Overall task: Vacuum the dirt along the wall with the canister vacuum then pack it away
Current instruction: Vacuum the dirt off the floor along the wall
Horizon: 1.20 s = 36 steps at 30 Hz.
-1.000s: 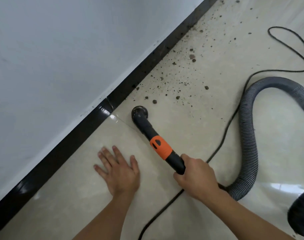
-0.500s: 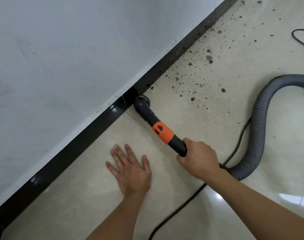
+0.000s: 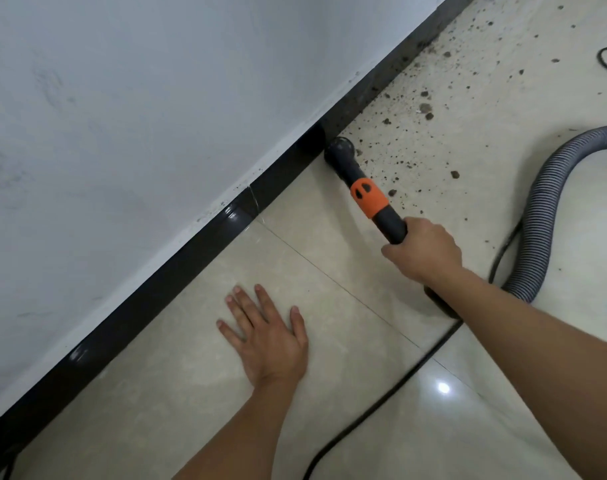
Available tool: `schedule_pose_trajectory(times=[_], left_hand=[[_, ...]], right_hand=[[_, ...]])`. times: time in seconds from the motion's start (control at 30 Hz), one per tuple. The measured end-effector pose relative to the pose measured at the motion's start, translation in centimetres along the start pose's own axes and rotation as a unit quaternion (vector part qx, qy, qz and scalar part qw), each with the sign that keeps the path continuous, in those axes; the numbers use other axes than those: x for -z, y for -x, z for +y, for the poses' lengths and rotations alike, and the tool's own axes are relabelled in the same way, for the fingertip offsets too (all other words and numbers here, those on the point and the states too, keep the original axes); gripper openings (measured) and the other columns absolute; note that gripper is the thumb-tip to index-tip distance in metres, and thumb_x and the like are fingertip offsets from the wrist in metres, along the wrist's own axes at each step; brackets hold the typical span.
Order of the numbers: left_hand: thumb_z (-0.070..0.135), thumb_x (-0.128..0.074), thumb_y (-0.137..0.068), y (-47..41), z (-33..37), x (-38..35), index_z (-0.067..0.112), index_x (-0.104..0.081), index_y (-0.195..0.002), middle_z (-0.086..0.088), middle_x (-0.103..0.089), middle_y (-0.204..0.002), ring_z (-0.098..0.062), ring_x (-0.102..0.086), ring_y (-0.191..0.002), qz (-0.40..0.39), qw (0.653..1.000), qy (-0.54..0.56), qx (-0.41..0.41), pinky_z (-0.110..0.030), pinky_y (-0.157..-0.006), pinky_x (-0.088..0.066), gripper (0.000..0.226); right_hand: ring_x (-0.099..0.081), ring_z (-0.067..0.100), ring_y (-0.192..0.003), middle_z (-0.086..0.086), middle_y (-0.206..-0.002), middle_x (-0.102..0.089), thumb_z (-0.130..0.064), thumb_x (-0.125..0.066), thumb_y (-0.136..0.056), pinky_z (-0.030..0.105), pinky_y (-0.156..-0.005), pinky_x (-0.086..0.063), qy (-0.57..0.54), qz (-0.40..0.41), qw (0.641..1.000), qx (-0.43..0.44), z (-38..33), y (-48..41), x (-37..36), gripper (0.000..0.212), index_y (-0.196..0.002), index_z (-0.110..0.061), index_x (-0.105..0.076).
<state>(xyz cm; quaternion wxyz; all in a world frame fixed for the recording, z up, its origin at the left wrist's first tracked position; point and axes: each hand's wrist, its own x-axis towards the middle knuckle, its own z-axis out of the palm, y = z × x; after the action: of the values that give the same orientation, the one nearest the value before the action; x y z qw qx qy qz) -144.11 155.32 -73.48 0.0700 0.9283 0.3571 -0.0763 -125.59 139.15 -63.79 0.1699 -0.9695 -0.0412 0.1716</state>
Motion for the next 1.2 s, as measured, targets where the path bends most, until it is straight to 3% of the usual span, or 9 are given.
schedule_pose_trajectory(times=[0.1, 0.3, 0.43, 0.6, 0.77, 0.97, 1.1, 1.2], left_hand=[[0.056, -0.012, -0.093, 0.0, 0.0, 0.1, 0.008, -0.01, -0.154, -0.022, -0.002, -0.16, -0.035, 0.005, -0.148, -0.004, 1.0, -0.002, 0.003, -0.059, -0.116, 0.003, 0.077], [0.055, -0.012, -0.095, 0.1, 0.0, 0.3, 0.01, -0.002, -0.154, -0.02, 0.006, -0.16, -0.033, 0.011, -0.147, -0.007, 1.0, -0.007, 0.009, -0.057, -0.116, 0.006, 0.075], [0.056, -0.013, -0.096, 0.2, 0.1, 0.5, 0.01, 0.0, -0.154, -0.02, 0.007, -0.16, -0.032, 0.011, -0.147, -0.011, 1.0, -0.012, 0.004, -0.058, -0.116, 0.005, 0.075], [0.053, -0.016, -0.097, 0.4, 0.0, 0.4, 0.008, -0.004, -0.154, -0.02, 0.003, -0.16, -0.032, 0.008, -0.148, -0.005, 1.0, -0.013, -0.002, -0.058, -0.116, 0.005, 0.073], [0.046, -0.019, -0.099, 1.1, 2.2, 0.8, 0.002, -0.004, -0.153, -0.023, 0.003, -0.159, -0.035, 0.006, -0.147, -0.018, 1.0, -0.004, 0.017, -0.057, -0.116, 0.005, 0.071], [0.053, -0.015, -0.095, 0.8, 4.5, -0.2, 0.002, -0.003, -0.153, -0.026, 0.003, -0.158, -0.038, 0.007, -0.146, -0.03, 0.999, -0.009, 0.04, -0.062, -0.114, 0.003, 0.078], [0.053, -0.015, -0.095, 1.1, 4.6, -0.2, 0.003, -0.004, -0.153, -0.026, 0.002, -0.158, -0.038, 0.006, -0.147, -0.018, 0.999, -0.003, 0.036, -0.062, -0.115, 0.003, 0.077], [0.053, -0.016, -0.095, 1.0, 4.6, -0.1, 0.004, -0.005, -0.153, -0.025, 0.001, -0.159, -0.037, 0.006, -0.147, -0.022, 0.999, -0.003, 0.036, -0.062, -0.115, 0.002, 0.076]], right_hand=[[-0.06, 0.026, -0.072, 0.002, -0.079, -0.061, -0.033, -0.066, -0.078, 0.03, -0.064, -0.045, -0.011, -0.009, 1.0, 0.004, -1.1, 1.1, -0.7, 0.021, -0.094, -0.023, -0.056], [-0.061, 0.028, -0.08, 0.0, -0.087, -0.064, -0.043, -0.057, -0.084, 0.032, -0.066, -0.041, 0.018, -0.056, 0.997, 0.042, -0.1, 12.0, -3.8, 0.024, -0.1, -0.027, -0.052], [-0.049, 0.02, -0.069, -0.008, -0.076, -0.053, -0.046, -0.055, -0.087, 0.031, -0.063, -0.036, -0.004, -0.036, 0.999, -0.035, 4.4, 17.5, -3.8, 0.021, -0.092, -0.031, -0.042], [-0.058, 0.02, -0.07, -0.007, -0.071, -0.059, -0.039, -0.06, -0.083, 0.031, -0.06, -0.039, -0.042, 0.025, 0.988, -0.148, 10.8, 21.3, -2.3, 0.018, -0.088, -0.026, -0.05], [-0.056, 0.02, -0.067, -0.005, -0.069, -0.057, -0.039, -0.062, -0.084, 0.031, -0.059, -0.039, -0.056, 0.061, 0.977, -0.197, 14.0, 22.9, -2.2, 0.019, -0.088, -0.025, -0.05], [-0.056, 0.02, -0.068, -0.005, -0.073, -0.057, -0.034, -0.063, -0.082, 0.031, -0.062, -0.043, -0.097, 0.094, 0.959, -0.248, 15.8, 20.7, -1.1, 0.016, -0.091, -0.025, -0.053], [-0.055, 0.018, -0.065, -0.005, -0.072, -0.057, -0.034, -0.064, -0.081, 0.031, -0.059, -0.044, -0.094, 0.071, 0.967, -0.226, 15.3, 20.6, -1.0, 0.017, -0.089, -0.024, -0.051], [-0.053, 0.021, -0.068, -0.006, -0.073, -0.055, -0.038, -0.061, -0.083, 0.031, -0.061, -0.04, -0.035, 0.012, 0.988, -0.148, 13.7, 21.9, -2.0, 0.021, -0.093, -0.026, -0.048]])
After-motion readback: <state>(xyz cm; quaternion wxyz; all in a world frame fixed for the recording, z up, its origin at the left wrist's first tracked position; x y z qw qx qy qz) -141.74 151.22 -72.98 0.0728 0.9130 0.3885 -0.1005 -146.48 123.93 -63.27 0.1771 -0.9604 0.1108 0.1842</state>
